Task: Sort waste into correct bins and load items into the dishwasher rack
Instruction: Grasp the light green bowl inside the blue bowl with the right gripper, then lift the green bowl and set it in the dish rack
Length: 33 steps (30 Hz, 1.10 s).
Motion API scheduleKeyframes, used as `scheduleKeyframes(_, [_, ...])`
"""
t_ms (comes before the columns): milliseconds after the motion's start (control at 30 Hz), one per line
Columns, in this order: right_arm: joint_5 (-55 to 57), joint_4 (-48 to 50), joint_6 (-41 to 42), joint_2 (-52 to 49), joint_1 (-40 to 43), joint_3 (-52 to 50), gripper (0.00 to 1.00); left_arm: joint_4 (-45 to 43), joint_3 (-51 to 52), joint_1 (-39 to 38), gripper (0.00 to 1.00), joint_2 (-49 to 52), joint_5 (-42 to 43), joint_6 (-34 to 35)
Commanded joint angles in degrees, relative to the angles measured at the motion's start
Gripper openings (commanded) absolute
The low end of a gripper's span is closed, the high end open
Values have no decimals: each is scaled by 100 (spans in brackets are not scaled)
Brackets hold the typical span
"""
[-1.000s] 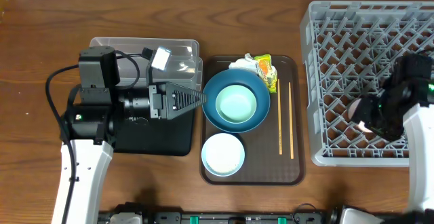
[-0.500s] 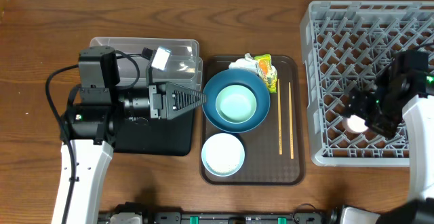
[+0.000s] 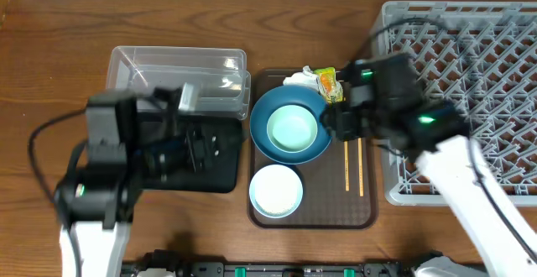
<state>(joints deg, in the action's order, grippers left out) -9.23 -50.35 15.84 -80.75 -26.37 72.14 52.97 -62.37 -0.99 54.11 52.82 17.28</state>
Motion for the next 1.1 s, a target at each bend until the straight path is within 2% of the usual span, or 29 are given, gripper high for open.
scheduleKeyframes(0, [1309,234,778,-708,-304,4,54,662,-50,-9,51,-498,-2857,-153])
scheduleKeyframes(100, [1078,586,772,-1318,-363,4,50,1215,-50,-9,58,-765,-3744,-153])
scheduleKeyframes(267, [791,1078,774,-2186,-385,4,41,1578,-50,-9,82,-883,-3897,-157])
scheduleKeyframes(367, [730,1147,793,-2494,-398,4,39,1580,-50,-9,86,-879,-3897,-157])
scheduleKeyframes(433, [721,1158,796,-2629,-417,4,33,1580,-48,-9,86,-879,-3897,-157])
scheduleKeyframes(533, [723,1156,793,-2717,-459,4,21,1580,-50,-9,89,-879,-3897,-157])
scheduleKeyframes(633, [732,1143,791,-2686,-487,4,3,1580,-50,-9,90,-879,-3895,-157])
scheduleKeyframes(667, [754,1145,791,-2662,-487,7,1,1580,-48,-9,91,-879,-3897,-157])
scheduleKeyframes(767, [1001,1115,791,-2459,-463,15,1,1580,-48,-9,91,-879,-3897,-157])
scheduleKeyframes(933, [1770,933,789,-1569,-385,17,1,1580,-48,-9,91,-879,-3895,-157])
scheduleKeyframes(1067, [3195,671,791,-551,-275,17,1,1578,-50,-9,91,-879,-3897,-157])
